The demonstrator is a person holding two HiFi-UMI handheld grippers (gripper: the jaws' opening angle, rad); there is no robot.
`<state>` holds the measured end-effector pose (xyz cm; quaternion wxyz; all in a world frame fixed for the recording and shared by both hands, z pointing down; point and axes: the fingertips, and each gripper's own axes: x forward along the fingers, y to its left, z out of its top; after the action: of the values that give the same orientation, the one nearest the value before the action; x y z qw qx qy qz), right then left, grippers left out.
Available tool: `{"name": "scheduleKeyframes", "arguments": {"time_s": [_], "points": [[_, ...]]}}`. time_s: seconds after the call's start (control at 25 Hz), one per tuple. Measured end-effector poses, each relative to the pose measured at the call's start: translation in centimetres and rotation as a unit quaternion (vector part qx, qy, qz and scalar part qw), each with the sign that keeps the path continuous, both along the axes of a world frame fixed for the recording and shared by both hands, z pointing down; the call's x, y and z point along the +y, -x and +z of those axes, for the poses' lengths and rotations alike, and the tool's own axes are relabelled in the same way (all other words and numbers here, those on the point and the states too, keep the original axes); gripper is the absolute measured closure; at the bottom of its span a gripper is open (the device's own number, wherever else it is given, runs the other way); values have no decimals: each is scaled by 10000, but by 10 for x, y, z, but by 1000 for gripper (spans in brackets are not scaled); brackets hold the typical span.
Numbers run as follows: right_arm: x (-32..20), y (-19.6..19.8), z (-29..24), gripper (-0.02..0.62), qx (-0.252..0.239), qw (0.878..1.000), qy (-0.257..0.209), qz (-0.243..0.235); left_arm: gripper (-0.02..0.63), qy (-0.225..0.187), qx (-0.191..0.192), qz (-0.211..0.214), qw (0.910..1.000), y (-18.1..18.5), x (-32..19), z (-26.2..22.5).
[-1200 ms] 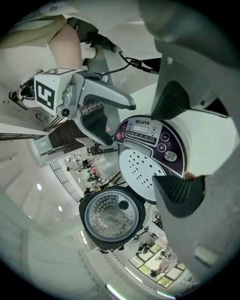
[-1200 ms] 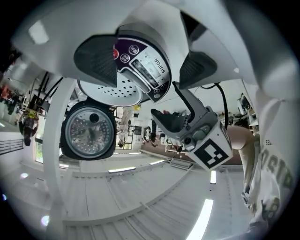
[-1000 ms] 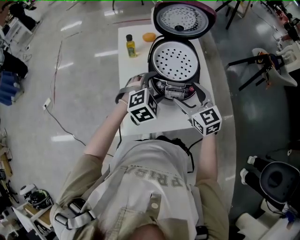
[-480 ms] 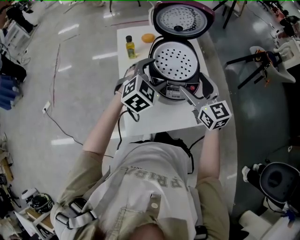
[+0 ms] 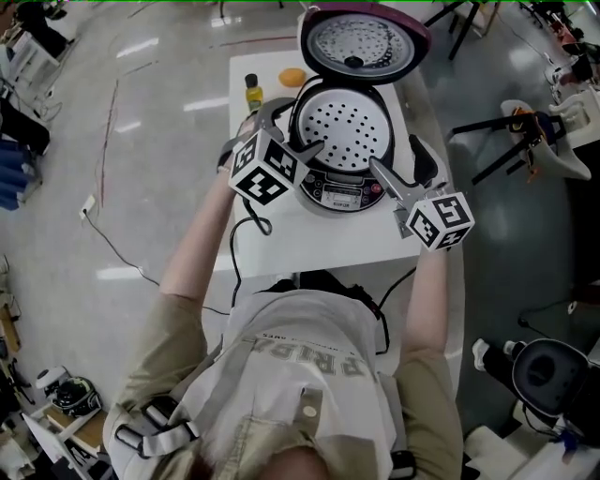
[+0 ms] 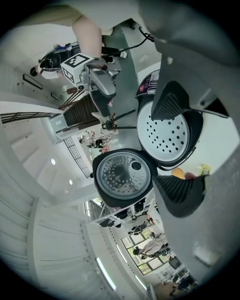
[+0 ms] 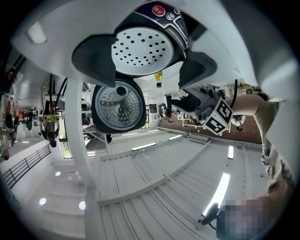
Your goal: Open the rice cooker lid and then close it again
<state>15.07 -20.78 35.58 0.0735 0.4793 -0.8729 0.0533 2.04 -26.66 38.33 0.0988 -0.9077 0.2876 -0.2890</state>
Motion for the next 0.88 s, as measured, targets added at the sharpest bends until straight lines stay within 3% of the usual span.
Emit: {"name": "scheduleKeyframes", "arguments": {"time_s": [0.88], "points": [[-120, -57, -1, 187, 160, 9998, 75, -26, 199, -2, -259, -723, 9970, 10, -120, -1]]}}
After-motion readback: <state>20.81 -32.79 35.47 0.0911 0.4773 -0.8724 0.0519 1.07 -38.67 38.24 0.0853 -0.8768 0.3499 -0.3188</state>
